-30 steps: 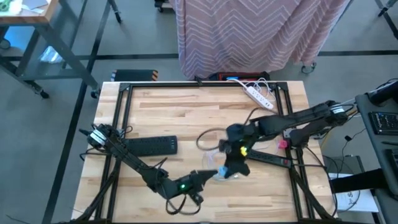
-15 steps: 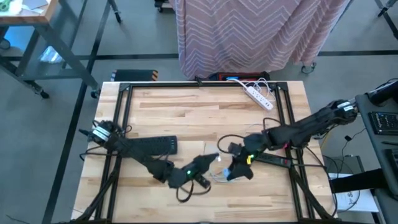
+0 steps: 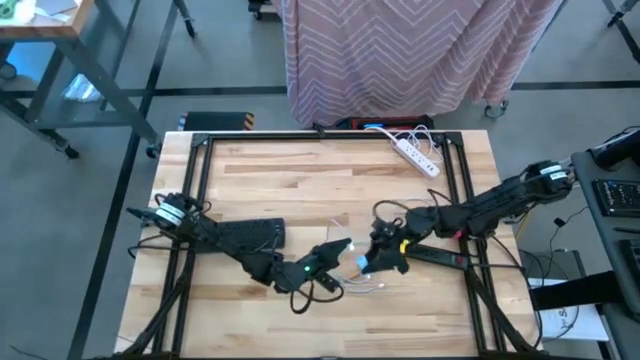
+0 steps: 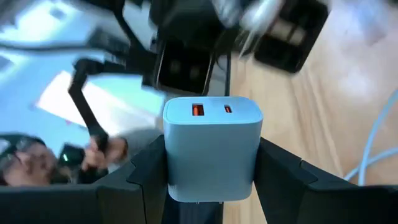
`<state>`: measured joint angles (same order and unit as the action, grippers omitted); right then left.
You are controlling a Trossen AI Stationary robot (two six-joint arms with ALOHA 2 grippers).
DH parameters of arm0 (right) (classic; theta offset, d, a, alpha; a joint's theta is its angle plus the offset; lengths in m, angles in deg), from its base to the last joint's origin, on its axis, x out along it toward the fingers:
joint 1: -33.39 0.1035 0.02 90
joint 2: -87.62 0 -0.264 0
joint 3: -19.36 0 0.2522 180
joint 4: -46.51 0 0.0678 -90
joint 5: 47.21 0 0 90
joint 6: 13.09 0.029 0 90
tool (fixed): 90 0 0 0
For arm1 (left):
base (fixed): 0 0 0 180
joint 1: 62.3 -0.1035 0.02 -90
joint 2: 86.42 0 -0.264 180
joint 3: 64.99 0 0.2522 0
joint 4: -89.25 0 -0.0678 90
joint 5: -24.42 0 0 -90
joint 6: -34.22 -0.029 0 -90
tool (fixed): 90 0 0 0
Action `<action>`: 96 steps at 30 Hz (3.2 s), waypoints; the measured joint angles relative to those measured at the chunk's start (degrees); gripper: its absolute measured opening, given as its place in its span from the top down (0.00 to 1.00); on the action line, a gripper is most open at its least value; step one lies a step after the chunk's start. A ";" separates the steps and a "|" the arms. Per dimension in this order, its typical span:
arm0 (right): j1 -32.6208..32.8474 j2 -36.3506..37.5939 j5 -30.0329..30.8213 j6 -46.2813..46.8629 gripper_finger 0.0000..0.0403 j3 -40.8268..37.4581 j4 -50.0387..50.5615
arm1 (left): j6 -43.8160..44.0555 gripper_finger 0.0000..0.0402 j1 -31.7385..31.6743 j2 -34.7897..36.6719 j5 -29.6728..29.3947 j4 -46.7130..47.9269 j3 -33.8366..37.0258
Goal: Insert USB
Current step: Insert the left white charger cable into the white charger adapter
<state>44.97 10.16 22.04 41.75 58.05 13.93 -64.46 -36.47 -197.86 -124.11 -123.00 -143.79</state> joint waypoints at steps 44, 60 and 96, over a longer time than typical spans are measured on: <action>-5.96 -22.33 -0.20 9.07 0.57 -6.54 -39.70 | -7.33 0.98 -0.26 -3.93 1.32 -3.16 0.22; -6.28 -21.52 0.25 10.30 0.57 -7.86 -40.12 | -7.05 0.98 -0.21 -3.93 2.14 -3.04 0.18; -7.00 -11.47 1.64 -21.27 0.57 2.56 5.32 | 3.26 0.98 0.91 -4.00 2.49 9.99 0.31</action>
<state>37.97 -1.32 23.68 20.47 60.60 19.24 -61.20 -35.57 -201.86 -121.62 -113.01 -143.48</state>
